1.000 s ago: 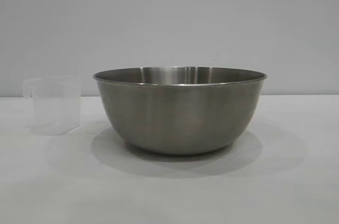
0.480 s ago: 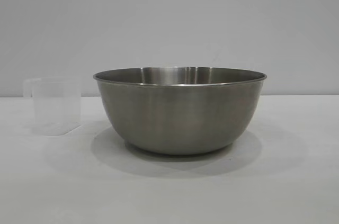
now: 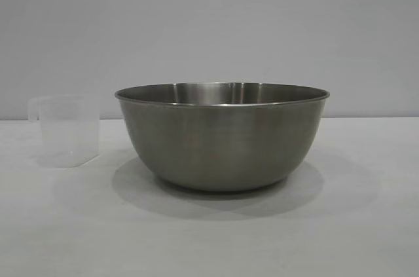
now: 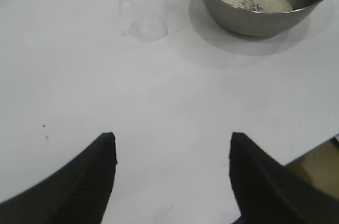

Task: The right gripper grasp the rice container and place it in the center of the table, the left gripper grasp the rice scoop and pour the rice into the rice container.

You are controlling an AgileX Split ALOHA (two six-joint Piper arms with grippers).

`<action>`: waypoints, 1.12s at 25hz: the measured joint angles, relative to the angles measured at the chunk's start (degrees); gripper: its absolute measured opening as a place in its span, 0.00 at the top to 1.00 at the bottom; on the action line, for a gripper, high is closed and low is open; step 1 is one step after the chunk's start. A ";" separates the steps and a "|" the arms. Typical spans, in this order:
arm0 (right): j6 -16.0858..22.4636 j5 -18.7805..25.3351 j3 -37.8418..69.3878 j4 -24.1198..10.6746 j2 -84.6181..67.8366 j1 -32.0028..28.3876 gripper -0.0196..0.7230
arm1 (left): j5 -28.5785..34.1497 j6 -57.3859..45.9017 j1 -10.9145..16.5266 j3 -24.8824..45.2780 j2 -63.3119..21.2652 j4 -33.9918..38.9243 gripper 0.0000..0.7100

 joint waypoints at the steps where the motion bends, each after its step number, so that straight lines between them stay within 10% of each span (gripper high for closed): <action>1: 0.00 0.00 0.00 0.00 0.00 0.00 0.22 | 0.00 -0.05 0.00 0.00 0.00 0.00 0.45; 20: 0.00 0.00 0.00 0.00 0.00 0.64 0.22 | -0.21 -0.14 0.29 0.00 -0.36 0.00 0.45; 28: 0.00 0.00 0.00 0.00 0.00 0.64 0.22 | -0.21 -0.14 12.52 0.00 -0.36 0.00 0.45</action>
